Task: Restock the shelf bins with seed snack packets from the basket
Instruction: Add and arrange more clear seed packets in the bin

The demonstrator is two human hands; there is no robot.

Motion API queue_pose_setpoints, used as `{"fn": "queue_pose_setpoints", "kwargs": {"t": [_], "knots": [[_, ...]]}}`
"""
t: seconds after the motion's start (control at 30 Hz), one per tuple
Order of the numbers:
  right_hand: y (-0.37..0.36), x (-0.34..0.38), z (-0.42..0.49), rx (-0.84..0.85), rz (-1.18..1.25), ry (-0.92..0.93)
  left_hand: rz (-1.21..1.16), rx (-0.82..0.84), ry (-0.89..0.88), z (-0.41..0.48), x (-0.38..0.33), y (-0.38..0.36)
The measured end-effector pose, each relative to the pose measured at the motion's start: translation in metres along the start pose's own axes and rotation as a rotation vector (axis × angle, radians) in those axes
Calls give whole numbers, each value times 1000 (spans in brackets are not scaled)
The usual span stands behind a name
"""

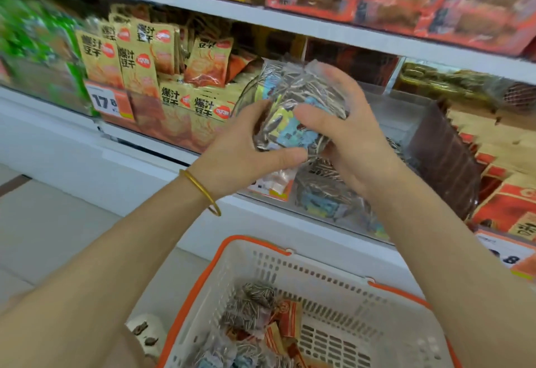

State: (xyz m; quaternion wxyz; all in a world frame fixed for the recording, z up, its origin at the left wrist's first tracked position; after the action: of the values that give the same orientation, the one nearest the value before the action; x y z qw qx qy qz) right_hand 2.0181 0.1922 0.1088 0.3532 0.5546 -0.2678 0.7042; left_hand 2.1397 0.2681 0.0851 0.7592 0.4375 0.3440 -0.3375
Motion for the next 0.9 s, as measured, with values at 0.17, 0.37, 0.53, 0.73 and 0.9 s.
{"fn": "queue_pose_setpoints", "kwargs": {"t": [0.17, 0.37, 0.53, 0.73, 0.9], "knots": [[-3, -6, 47, -206, -257, 64, 472, -302, -92, 13, 6, 36], [-26, -32, 70, -214, -598, 84, 698, -214, -84, 19, 32, 26], [-29, -37, 66, -313, -644, 163, 745, -180, -116, 16, 39, 20], [-29, -47, 70, -80, -668, 20, 678, -193, -115, 15, 40, 18], [-20, -38, 67, -14, -618, 35, 651, -233, -163, 14, 39, 18]]}}
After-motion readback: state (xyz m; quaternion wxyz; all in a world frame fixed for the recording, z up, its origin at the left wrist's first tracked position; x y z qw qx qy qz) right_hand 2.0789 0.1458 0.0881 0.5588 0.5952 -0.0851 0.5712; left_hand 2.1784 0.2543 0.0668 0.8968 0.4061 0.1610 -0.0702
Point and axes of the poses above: each hand's wrist, its own z-axis towards the middle knuckle, its own y-axis out of the back of the hand, x = y × z, the point moved 5 cm from there along z, towards the middle knuckle, and after that the axes turned 3 degrees about -y, right-handed, at the moved point
